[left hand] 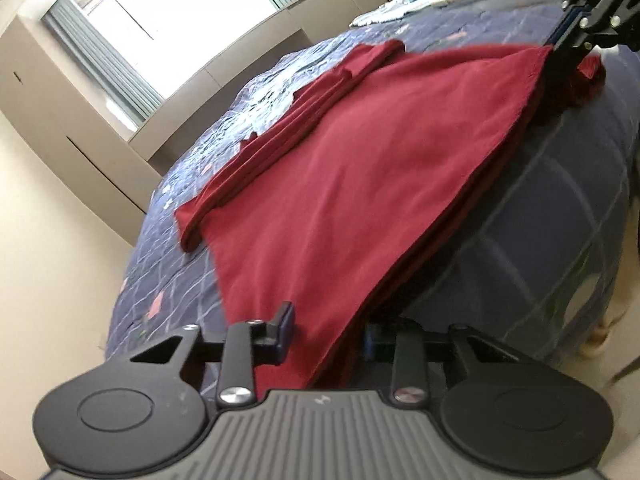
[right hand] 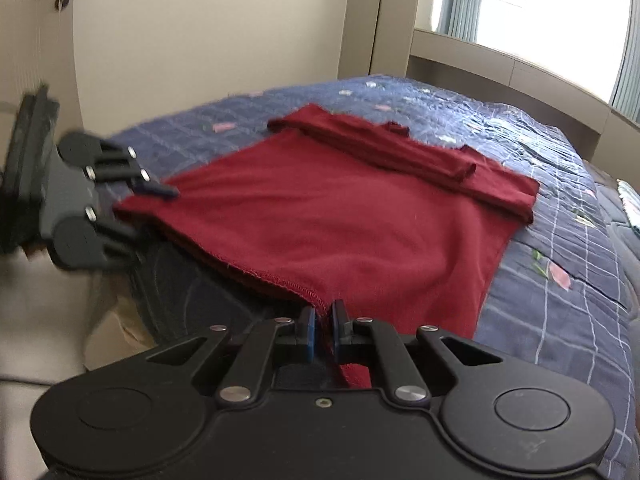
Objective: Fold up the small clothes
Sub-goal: 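Lift the hem with both grippers and carry it over toward the collar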
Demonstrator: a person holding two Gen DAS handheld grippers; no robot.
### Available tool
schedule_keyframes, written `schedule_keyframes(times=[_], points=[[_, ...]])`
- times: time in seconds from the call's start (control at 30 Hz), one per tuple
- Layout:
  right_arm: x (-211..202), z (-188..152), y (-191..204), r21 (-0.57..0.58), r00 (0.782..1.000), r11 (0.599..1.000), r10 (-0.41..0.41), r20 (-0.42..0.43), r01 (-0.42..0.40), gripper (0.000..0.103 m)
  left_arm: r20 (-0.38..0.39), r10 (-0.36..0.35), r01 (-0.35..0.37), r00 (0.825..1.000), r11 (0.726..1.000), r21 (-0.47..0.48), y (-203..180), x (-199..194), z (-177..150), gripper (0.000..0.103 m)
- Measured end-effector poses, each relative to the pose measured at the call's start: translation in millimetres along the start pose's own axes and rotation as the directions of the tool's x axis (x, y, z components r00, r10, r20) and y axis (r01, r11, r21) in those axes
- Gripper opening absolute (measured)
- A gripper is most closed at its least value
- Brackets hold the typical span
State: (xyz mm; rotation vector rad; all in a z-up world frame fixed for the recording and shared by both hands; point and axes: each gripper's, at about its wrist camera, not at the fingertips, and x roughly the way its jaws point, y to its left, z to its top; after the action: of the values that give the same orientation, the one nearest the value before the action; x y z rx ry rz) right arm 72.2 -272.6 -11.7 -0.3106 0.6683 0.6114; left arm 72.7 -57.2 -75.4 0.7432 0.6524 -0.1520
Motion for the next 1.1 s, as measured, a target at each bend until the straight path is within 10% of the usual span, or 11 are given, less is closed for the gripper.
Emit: schedule_keyframes(times=[0.23, 0.5, 0.7, 1.1], points=[[16.1, -29.7, 20.1, -0.112, 0.989, 0.983, -0.147, -0.004, 0.145, 0.031, 0.019, -0.015, 0.015, 1.0, 1.0, 0.003, 11.3, -5.8, -4.8, 0.009], [21.8, -49.1, 36.6, -0.27, 0.961, 0.922, -0.265, 0.076, 0.276, 0.052, 0.024, -0.015, 0.014, 1.0, 1.0, 0.023, 15.9, -5.6, -4.7, 0.009], [25.1, -43.9, 31.6, -0.243, 0.945, 0.914, -0.306, 0.114, 0.325, 0.015, 0.004, 0.006, -0.007, 1.0, 0.998, 0.057, 7.6, -2.8, -13.9, 0.011], [-12.8, -34.4, 37.9, -0.356, 0.944, 0.875, -0.311, 0.108, 0.328, 0.004, 0.095, 0.01, -0.022, 0.995, 0.992, 0.125, 25.5, -40.6, -19.3, 0.002]])
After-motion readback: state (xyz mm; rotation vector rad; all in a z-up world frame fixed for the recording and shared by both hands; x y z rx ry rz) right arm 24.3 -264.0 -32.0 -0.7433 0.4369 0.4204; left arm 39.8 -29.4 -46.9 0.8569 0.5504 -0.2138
